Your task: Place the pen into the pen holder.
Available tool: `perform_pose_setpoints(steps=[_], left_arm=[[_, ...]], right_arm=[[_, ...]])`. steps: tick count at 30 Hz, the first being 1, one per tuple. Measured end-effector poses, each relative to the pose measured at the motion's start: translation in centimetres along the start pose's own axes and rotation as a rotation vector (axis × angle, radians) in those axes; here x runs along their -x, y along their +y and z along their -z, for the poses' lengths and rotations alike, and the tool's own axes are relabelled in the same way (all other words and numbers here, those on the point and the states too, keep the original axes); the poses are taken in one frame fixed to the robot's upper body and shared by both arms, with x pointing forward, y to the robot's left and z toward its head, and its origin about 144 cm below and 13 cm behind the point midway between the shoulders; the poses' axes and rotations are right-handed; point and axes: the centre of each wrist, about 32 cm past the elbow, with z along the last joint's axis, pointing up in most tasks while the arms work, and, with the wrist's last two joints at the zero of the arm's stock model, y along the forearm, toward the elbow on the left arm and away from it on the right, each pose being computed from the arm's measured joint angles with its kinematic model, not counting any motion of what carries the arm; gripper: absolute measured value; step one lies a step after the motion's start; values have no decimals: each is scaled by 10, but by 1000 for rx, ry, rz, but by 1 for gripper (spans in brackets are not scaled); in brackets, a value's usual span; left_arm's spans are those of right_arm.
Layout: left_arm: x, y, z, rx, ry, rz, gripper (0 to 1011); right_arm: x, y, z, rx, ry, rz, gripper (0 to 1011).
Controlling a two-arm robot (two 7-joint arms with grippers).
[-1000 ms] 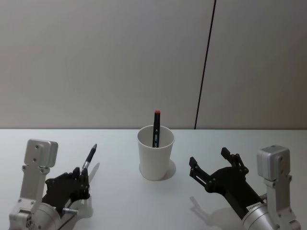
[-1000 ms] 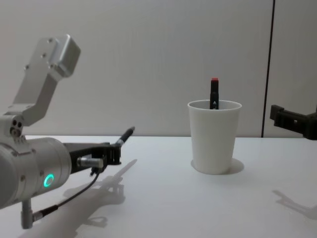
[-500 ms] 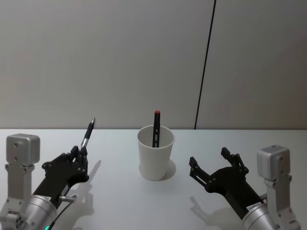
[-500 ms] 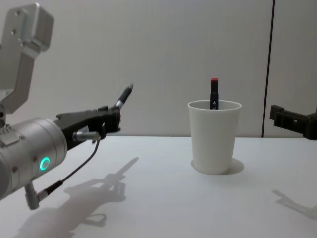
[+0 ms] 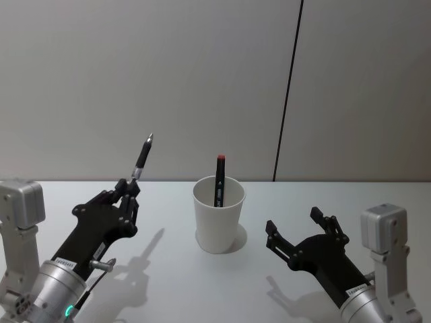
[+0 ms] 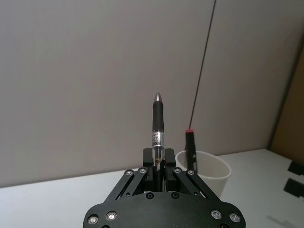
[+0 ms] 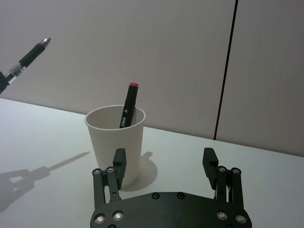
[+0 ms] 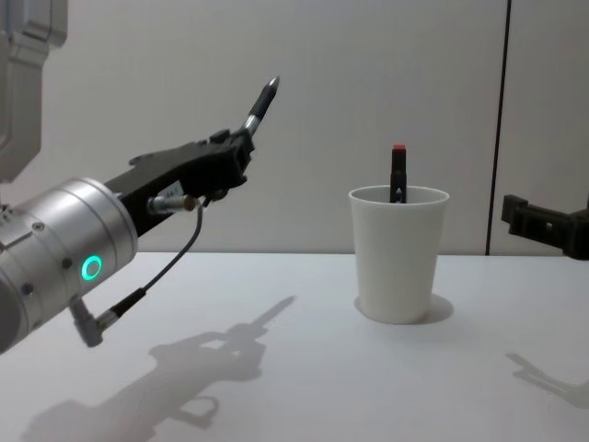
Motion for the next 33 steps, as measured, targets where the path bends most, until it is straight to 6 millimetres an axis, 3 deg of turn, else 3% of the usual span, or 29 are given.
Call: perform_pose_setpoints(steps=[17, 33], left_arm=[[-9, -19, 3, 67, 82, 250, 146], [-19, -41, 3, -2, 105, 520, 146]], right_arm=[[0, 0, 0, 0, 0, 0, 1001], [0, 0, 0, 0, 0, 0, 1001]])
